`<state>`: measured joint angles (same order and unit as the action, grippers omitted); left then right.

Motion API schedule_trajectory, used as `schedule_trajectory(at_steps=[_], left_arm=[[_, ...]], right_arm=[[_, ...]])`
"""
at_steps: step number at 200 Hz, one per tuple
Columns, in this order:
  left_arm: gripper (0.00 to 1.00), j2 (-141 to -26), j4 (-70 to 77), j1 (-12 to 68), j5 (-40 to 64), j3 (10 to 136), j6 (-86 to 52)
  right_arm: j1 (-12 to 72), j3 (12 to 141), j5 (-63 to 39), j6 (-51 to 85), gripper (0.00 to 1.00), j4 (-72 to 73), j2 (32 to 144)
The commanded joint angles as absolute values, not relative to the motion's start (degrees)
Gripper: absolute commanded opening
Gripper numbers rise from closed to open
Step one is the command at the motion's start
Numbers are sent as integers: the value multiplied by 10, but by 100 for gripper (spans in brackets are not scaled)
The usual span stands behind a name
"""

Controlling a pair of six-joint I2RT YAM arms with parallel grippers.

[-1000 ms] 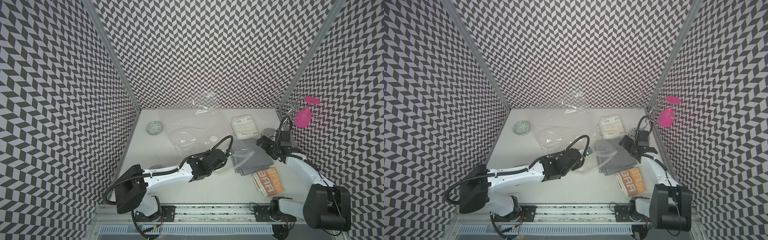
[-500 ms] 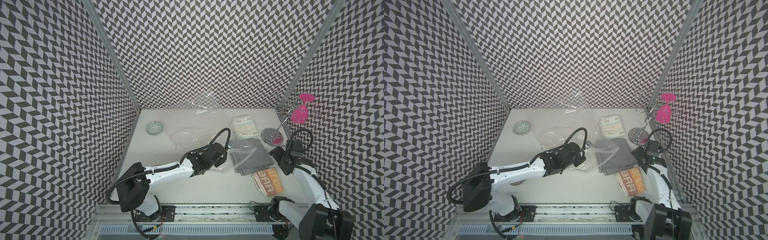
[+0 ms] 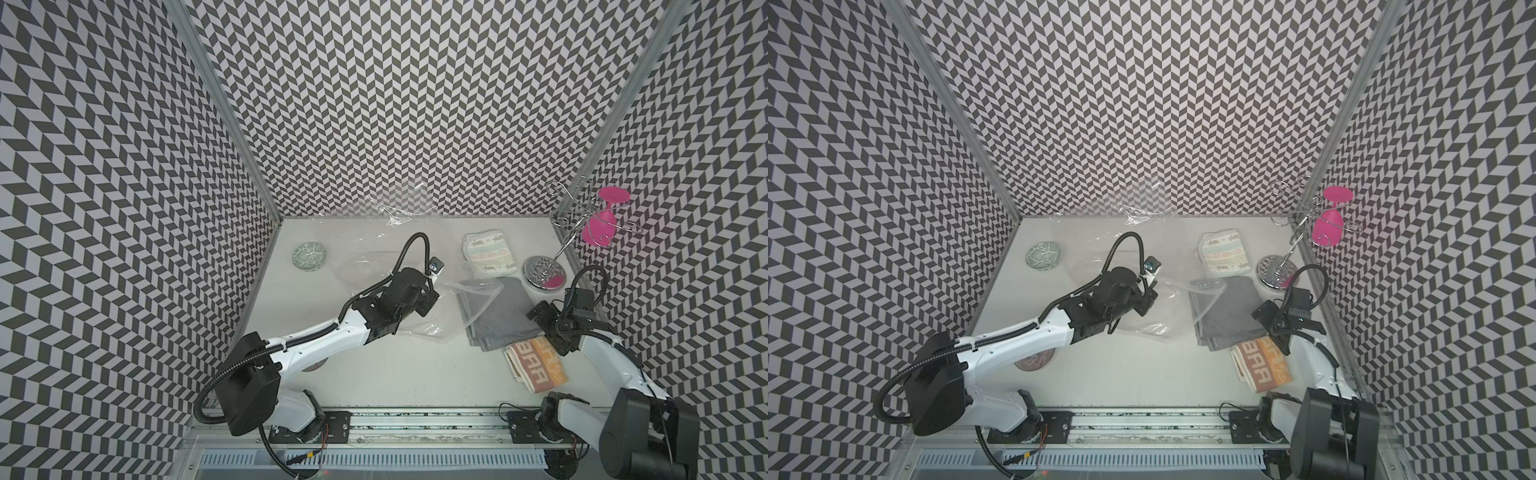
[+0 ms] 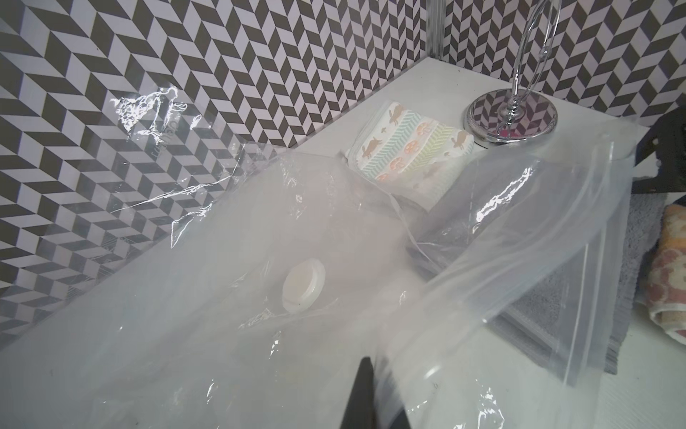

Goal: Place the folded towel into the vacuum bag
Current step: Adjust the towel at the center of the board, then pick up the towel from the center of the board.

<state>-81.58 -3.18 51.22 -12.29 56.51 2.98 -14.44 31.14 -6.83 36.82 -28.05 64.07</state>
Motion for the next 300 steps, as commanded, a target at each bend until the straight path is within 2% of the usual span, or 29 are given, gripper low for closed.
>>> schedule_trajectory(at_steps=[1,65,122,165,194,216,267,300], left_arm=[[0,-807,-14,508,-104,558,4],[0,-814,-21,504,-97,559,-7],[0,-826,-25,492,-98,561,-9],[0,-837,-22,474,-96,569,-11],[0,-843,-25,473,-101,570,-13],[0,-845,-34,473,-102,571,-15],[0,-847,-40,472,-105,571,-12],[0,-853,-44,472,-102,577,-12]], right_arm=[[-144,312,-60,343,100,-223,644],[-107,280,-42,351,100,-67,696],[-47,242,-95,314,100,5,709],[14,217,-205,327,100,18,677],[14,209,-234,350,100,27,655],[6,226,-171,377,100,3,654],[-51,269,-147,365,100,-18,723],[-51,266,-179,345,100,36,762]])
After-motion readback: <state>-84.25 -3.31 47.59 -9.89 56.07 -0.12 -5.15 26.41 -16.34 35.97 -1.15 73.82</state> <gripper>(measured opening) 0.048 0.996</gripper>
